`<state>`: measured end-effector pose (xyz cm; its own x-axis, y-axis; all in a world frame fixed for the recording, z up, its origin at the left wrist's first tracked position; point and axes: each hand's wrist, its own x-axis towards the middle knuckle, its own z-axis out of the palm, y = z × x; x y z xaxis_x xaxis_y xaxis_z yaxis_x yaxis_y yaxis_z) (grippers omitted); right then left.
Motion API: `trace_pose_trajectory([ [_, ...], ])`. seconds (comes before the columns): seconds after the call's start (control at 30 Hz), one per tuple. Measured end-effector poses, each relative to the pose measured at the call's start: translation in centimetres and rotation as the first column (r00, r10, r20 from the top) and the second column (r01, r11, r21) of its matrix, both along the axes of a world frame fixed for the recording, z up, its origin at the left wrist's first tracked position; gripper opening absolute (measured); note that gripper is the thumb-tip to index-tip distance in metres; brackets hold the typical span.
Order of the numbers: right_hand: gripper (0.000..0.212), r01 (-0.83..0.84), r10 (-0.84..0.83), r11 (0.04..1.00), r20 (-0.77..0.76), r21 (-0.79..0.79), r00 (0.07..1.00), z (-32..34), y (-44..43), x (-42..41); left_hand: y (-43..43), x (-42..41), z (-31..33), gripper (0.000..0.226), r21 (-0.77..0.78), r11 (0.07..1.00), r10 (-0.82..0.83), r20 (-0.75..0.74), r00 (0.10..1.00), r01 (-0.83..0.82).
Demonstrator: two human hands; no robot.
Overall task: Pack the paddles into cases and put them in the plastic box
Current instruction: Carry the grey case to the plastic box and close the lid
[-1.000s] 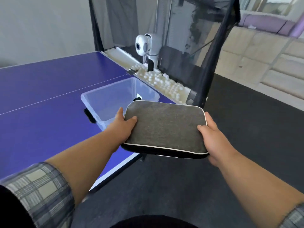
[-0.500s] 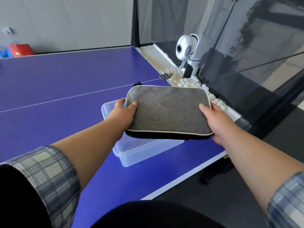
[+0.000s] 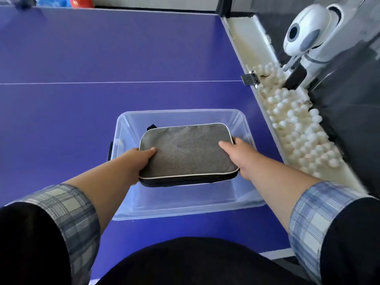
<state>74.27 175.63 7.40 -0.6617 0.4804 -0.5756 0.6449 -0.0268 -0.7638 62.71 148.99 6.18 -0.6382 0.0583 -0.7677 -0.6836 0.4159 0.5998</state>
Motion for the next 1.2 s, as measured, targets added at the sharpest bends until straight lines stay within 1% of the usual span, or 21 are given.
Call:
trace_pose_trajectory([
  [0.07, 0.029, -0.026, 0.028, 0.999, 0.060, -0.024, 0.998, -1.6, 0.2, -1.5, 0.5, 0.2, -1.6, 0.045, -0.061, 0.996, 0.065, 0.077, 0.995, -0.060],
  [0.1, 0.030, -0.035, 0.038, 0.999, 0.084, -0.036, 0.996, -2.3, 0.2, -2.0, 0.7, 0.3, -2.3, 0.048, -0.095, 0.992, 0.095, 0.089, 0.992, -0.086],
  [0.17, 0.043, -0.051, 0.058, 0.998, 0.153, -0.048, 0.987, -3.5, -0.2, -2.4, 0.8, 0.5, -3.4, 0.050, -0.163, 0.981, 0.112, 0.056, 0.992, -0.101],
  [0.2, 0.045, -0.053, 0.062, 0.997, 0.184, -0.053, 0.981, -4.0, -0.4, -2.5, 0.8, 0.6, -3.7, 0.049, -0.189, 0.977, 0.101, 0.030, 0.994, -0.093],
  [0.27, 0.041, -0.053, 0.069, 0.996, 0.226, -0.075, 0.972, -4.9, -0.7, -2.3, 0.8, 0.9, -4.4, 0.050, -0.233, 0.970, 0.066, -0.020, 0.998, -0.069],
  [0.37, 0.040, -0.038, 0.052, 0.997, 0.253, -0.060, 0.966, -5.5, -1.2, -2.2, 0.8, 1.5, -5.0, 0.058, -0.283, 0.959, -0.017, -0.084, 0.996, -0.007],
  [0.47, 0.043, -0.031, 0.041, 0.999, 0.278, -0.043, 0.960, -5.5, -1.3, -2.4, 0.9, 1.6, -4.9, 0.058, -0.344, 0.938, -0.088, -0.093, 0.992, 0.051],
  [0.5, 0.044, -0.033, 0.037, 0.999, 0.286, -0.020, 0.957, -5.3, -1.4, -2.5, 1.0, 1.5, -4.8, 0.058, -0.374, 0.925, -0.112, -0.085, 0.990, 0.073],
  [0.53, 0.045, -0.048, 0.037, 0.998, 0.298, 0.031, 0.954, -5.0, -1.6, -2.6, 1.3, 1.5, -4.6, 0.057, -0.403, 0.911, -0.129, -0.081, 0.988, 0.086],
  [0.57, 0.048, -0.097, 0.059, 0.990, 0.314, 0.107, 0.948, -4.7, -1.8, -2.6, 1.5, 1.5, -4.4, 0.057, -0.429, 0.899, -0.142, -0.088, 0.986, 0.091],
  [0.6, 0.055, -0.182, 0.106, 0.961, 0.330, 0.206, 0.938, -4.5, -2.1, -2.7, 1.8, 1.6, -4.0, 0.057, -0.453, 0.887, -0.156, -0.108, 0.982, 0.091],
  [0.67, 0.078, -0.332, 0.199, 0.865, 0.350, 0.376, 0.915, -3.7, -3.3, -3.0, 2.3, 2.0, -3.2, 0.059, -0.495, 0.864, -0.203, -0.179, 0.963, 0.090],
  [0.7, 0.082, -0.376, 0.239, 0.818, 0.338, 0.435, 0.910, -3.1, -4.2, -3.1, 2.3, 2.3, -2.6, 0.061, -0.509, 0.855, -0.241, -0.222, 0.945, 0.099],
  [0.77, 0.079, -0.422, 0.325, 0.743, 0.272, 0.520, 0.906, -1.7, -6.3, -3.6, 2.0, 2.8, -1.4, 0.067, -0.527, 0.838, -0.343, -0.306, 0.888, 0.142],
  [0.83, 0.074, -0.432, 0.410, 0.702, 0.175, 0.566, 0.895, -0.1, -8.8, -4.4, 1.3, 3.3, 0.2, 0.066, -0.513, 0.842, -0.404, -0.400, 0.823, 0.164],
  [0.87, 0.072, -0.416, 0.437, 0.700, 0.113, 0.580, 0.892, 0.7, -10.1, -4.9, 0.7, 3.5, 1.1, 0.064, -0.491, 0.856, -0.412, -0.456, 0.789, 0.163],
  [0.93, 0.069, -0.366, 0.459, 0.713, -0.005, 0.598, 0.888, 2.4, -13.0, -6.1, -1.0, 3.7, 2.8, 0.057, -0.425, 0.892, -0.393, -0.563, 0.727, 0.152],
  [1.0, 0.066, -0.330, 0.480, 0.701, -0.076, 0.632, 0.874, 4.1, -16.2, -7.3, -3.6, 3.6, 4.5, 0.050, -0.367, 0.924, -0.334, -0.634, 0.697, 0.109],
  [1.1, 0.062, -0.326, 0.553, 0.634, -0.117, 0.701, 0.825, 6.1, -21.6, -9.1, -9.5, 2.8, 6.1, 0.046, -0.340, 0.940, -0.275, -0.689, 0.671, 0.036],
  [1.2, 0.060, -0.374, 0.659, 0.525, -0.087, 0.764, 0.747, 7.1, -28.3, -10.7, -17.1, 1.8, 6.3, 0.049, -0.376, 0.927, -0.276, -0.677, 0.683, 0.002],
])
